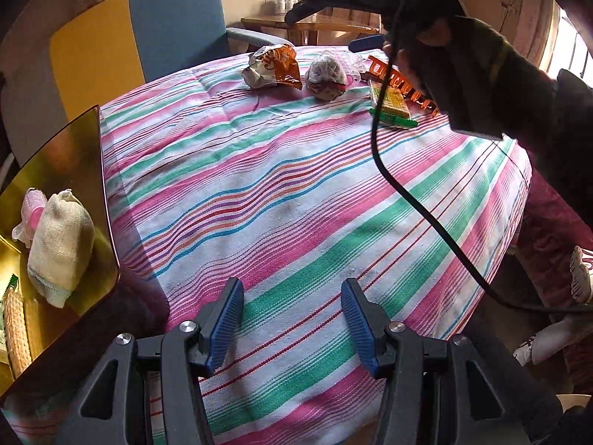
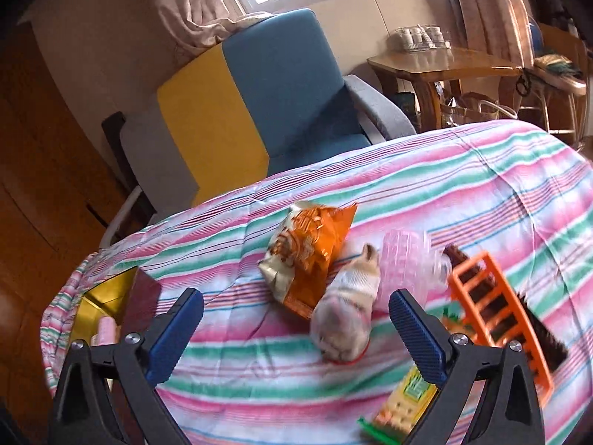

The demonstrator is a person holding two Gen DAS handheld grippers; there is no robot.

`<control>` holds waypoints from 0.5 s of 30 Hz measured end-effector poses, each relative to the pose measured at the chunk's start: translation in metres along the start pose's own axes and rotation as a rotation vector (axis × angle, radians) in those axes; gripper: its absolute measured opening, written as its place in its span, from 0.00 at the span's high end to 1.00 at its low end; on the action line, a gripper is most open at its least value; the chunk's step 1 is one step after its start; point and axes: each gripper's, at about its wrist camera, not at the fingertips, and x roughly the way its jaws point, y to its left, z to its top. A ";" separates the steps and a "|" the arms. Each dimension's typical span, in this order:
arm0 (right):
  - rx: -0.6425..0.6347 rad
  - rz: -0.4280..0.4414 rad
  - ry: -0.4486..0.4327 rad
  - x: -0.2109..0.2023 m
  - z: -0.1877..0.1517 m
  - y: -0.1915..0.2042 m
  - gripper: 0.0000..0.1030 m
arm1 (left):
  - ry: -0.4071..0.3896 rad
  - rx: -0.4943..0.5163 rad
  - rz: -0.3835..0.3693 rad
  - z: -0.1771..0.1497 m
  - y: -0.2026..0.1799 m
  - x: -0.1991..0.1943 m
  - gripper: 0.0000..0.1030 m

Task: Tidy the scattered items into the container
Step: 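Move both tools toward the patterned sock and the second pink roller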

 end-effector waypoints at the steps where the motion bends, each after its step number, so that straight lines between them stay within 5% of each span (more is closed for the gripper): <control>1: -0.002 0.004 0.016 0.010 0.006 -0.004 0.02 | -0.002 -0.001 -0.003 0.000 0.001 0.000 0.45; 6: -0.003 0.039 0.135 0.053 0.012 -0.010 0.02 | -0.010 -0.013 -0.017 0.001 0.003 0.001 0.44; 15: 0.023 0.320 0.247 0.040 -0.033 0.008 0.01 | -0.020 -0.020 -0.014 0.001 0.001 0.000 0.42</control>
